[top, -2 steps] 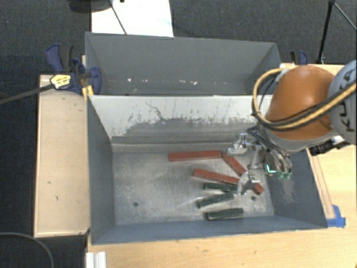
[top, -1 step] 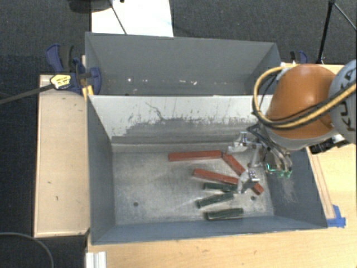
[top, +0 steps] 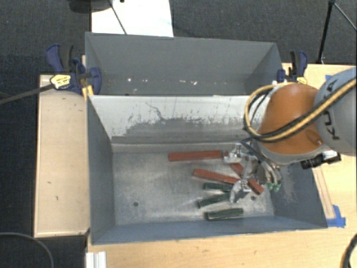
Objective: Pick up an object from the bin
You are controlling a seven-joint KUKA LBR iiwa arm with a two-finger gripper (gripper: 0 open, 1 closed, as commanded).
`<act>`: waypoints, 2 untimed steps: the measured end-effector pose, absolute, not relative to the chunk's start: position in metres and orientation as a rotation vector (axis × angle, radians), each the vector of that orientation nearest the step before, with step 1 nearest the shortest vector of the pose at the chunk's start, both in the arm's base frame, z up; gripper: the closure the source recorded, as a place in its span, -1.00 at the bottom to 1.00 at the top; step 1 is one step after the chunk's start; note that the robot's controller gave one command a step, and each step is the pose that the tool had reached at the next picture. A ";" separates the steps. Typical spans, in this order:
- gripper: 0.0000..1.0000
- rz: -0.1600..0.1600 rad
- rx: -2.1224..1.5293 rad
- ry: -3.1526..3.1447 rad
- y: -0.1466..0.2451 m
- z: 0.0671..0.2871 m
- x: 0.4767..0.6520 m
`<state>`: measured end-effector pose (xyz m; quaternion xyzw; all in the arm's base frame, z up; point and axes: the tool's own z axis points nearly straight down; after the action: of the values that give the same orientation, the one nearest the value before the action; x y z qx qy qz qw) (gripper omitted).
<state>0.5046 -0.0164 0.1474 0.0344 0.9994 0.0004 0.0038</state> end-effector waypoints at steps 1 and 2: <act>1.00 -0.001 -0.068 3.129 -0.017 0.079 0.505; 1.00 -0.001 -0.068 3.129 -0.017 0.079 0.505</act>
Offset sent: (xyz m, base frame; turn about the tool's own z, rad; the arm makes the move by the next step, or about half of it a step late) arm 0.0000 0.0000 0.0000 0.0000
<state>0.5051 -0.0172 0.0787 -0.0217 0.9997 -0.0004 0.0059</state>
